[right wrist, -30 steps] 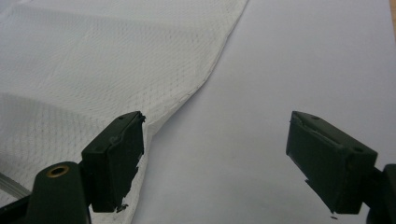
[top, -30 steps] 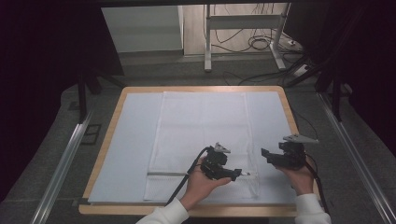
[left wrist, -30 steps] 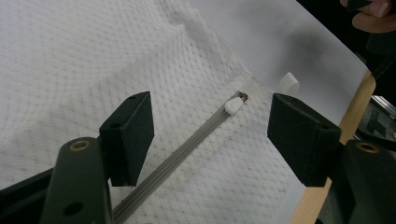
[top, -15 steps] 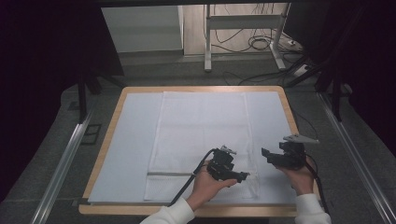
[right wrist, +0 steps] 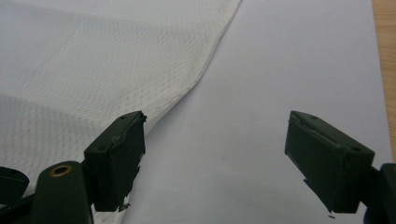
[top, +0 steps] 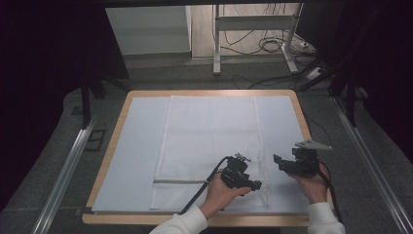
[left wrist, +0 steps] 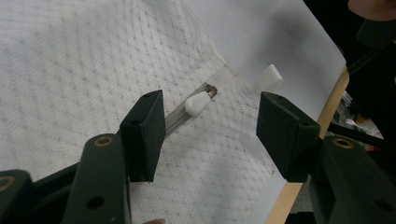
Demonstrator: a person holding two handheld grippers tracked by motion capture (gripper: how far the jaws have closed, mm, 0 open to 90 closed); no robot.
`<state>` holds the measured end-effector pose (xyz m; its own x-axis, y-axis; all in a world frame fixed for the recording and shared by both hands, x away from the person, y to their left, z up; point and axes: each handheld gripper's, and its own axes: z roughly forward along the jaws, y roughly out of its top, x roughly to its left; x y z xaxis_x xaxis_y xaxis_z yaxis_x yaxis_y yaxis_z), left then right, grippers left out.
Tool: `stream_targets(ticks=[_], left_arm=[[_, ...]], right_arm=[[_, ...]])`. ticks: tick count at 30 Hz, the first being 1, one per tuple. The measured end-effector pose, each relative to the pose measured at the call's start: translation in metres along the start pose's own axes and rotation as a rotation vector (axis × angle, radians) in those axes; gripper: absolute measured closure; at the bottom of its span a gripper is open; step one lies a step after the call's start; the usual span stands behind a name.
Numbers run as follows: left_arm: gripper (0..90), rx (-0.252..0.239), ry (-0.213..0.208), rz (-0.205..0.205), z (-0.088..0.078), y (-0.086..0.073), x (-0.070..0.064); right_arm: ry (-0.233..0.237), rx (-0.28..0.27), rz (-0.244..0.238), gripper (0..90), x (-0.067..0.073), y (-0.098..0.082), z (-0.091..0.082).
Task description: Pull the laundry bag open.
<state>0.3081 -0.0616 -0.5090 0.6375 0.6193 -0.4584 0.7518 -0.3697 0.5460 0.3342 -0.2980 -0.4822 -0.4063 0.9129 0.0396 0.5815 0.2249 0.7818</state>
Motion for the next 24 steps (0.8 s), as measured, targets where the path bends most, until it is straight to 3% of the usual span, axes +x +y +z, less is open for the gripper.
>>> stream_targets(ticks=[24], left_arm=[[55.2,0.017,-0.008,-0.014,0.016,0.005,-0.001]], right_arm=[[-0.018,0.007,-0.009,19.8,0.000,0.000,0.000]])
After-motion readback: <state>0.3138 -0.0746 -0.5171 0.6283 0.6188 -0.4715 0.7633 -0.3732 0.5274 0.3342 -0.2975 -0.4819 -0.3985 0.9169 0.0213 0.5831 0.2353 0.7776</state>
